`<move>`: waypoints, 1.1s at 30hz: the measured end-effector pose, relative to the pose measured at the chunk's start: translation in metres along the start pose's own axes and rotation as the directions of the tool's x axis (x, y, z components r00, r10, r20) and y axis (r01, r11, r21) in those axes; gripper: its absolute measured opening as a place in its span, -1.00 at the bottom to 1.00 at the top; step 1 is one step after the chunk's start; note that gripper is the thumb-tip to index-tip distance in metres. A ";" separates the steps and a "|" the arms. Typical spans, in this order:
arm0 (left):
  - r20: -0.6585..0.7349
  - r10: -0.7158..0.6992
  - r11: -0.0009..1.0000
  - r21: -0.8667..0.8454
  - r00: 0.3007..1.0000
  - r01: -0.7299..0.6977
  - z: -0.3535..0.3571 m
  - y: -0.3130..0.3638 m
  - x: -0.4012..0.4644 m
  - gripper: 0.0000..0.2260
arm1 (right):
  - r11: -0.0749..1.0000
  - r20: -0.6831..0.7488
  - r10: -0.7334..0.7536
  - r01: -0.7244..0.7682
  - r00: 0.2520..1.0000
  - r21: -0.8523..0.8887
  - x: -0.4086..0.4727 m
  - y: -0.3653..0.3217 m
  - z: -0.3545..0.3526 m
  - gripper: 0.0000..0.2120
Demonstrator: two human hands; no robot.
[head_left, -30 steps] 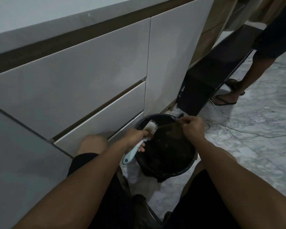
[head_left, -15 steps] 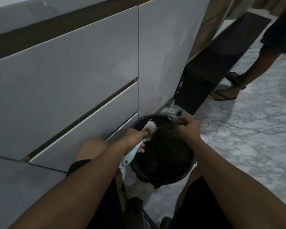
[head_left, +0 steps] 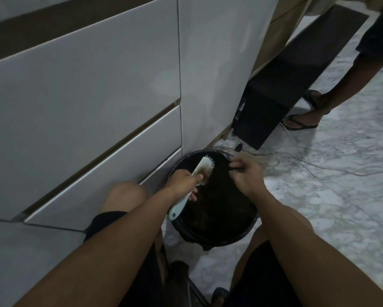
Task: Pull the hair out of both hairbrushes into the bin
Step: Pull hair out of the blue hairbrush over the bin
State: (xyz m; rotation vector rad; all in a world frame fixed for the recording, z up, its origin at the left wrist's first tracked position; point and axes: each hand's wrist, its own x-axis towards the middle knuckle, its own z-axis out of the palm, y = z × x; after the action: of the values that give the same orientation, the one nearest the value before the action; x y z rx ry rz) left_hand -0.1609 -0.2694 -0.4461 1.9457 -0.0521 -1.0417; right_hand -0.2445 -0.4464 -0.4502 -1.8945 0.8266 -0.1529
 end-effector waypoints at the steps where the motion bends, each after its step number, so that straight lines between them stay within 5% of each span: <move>1: 0.001 -0.005 1.000 -0.011 1.000 0.005 0.001 0.001 -0.001 -0.81 | 1.000 0.049 -0.018 0.018 0.999 -0.006 -0.002 -0.001 0.003 -0.69; 6: 0.027 -0.038 0.996 -0.078 0.999 0.040 0.004 0.006 -0.005 -0.87 | 0.986 0.235 -0.144 0.160 0.961 -0.051 -0.017 -0.009 0.014 -0.59; 13: 0.049 -0.023 0.992 -0.121 0.999 0.029 0.001 0.007 -0.010 -0.88 | 0.957 0.282 -0.247 0.279 0.927 -0.078 -0.019 -0.010 0.019 -0.57; 22: 0.139 0.029 0.988 -0.152 0.990 -0.008 0.005 0.010 -0.014 -0.81 | 0.988 0.109 -0.145 0.149 0.983 -0.030 -0.011 -0.007 0.019 -0.85; 29: 0.117 -0.002 0.988 -0.155 0.993 0.020 0.006 0.012 -0.013 -0.82 | 0.997 -0.177 0.033 -0.019 0.984 0.078 -0.001 -0.005 0.016 -0.78; 33: 0.115 0.002 0.987 -0.157 0.993 0.016 0.007 0.013 -0.012 -0.81 | 0.988 -0.156 0.063 -0.040 0.986 0.149 0.001 -0.004 0.016 -0.79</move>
State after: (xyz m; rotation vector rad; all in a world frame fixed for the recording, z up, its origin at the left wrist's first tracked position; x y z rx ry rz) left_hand -0.1692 -0.2764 -0.4306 1.7433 -0.0257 -1.1281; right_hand -0.2352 -0.4342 -0.4546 -1.7384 0.9465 -0.3288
